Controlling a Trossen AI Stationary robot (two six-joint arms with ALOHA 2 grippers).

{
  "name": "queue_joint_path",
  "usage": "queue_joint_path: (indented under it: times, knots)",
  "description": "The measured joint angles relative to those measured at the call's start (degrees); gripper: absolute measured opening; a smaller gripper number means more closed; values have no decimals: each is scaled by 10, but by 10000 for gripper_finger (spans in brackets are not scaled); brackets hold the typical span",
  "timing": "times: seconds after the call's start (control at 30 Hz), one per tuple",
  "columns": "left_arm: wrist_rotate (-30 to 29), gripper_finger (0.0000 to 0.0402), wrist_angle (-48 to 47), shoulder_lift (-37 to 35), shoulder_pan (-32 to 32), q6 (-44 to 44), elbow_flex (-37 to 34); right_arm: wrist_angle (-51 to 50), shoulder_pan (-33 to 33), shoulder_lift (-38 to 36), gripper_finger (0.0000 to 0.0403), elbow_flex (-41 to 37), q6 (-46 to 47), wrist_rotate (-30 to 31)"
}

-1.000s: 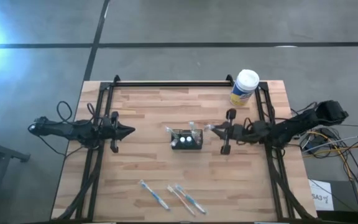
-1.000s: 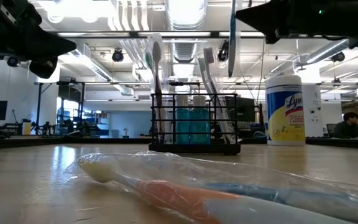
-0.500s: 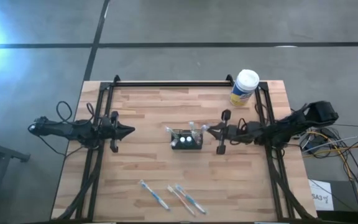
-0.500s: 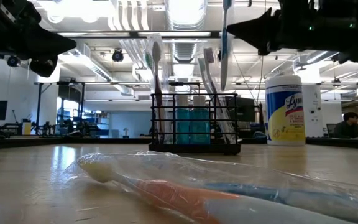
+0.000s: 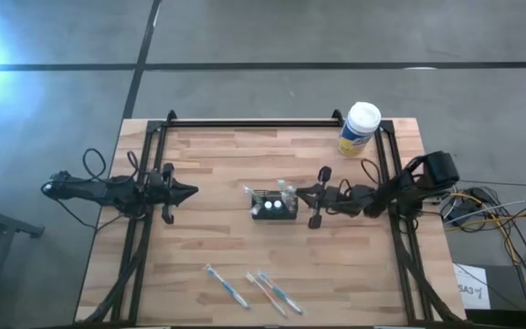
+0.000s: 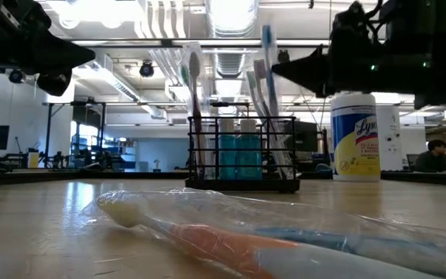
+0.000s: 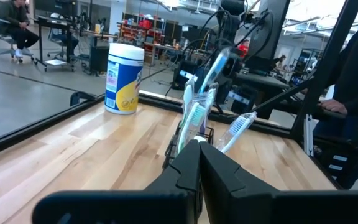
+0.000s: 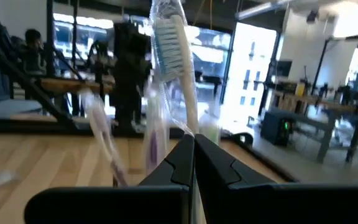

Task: Pick & Place toothbrushing station
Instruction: Put the blue toothbrush into the black organizer

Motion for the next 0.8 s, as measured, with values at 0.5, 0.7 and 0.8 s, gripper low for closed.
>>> queue_joint_path:
  times: [0.5, 0.7, 0.8]
  knots:
    - [0, 14, 2, 1, 0, -1, 0, 2, 0, 61, 8, 10, 64, 70]
    - [0, 14, 2, 1, 0, -1, 0, 2, 1, 90, 8, 10, 96, 72]
    - [0, 14, 2, 1, 0, -1, 0, 2, 1, 108, 8, 10, 114, 72]
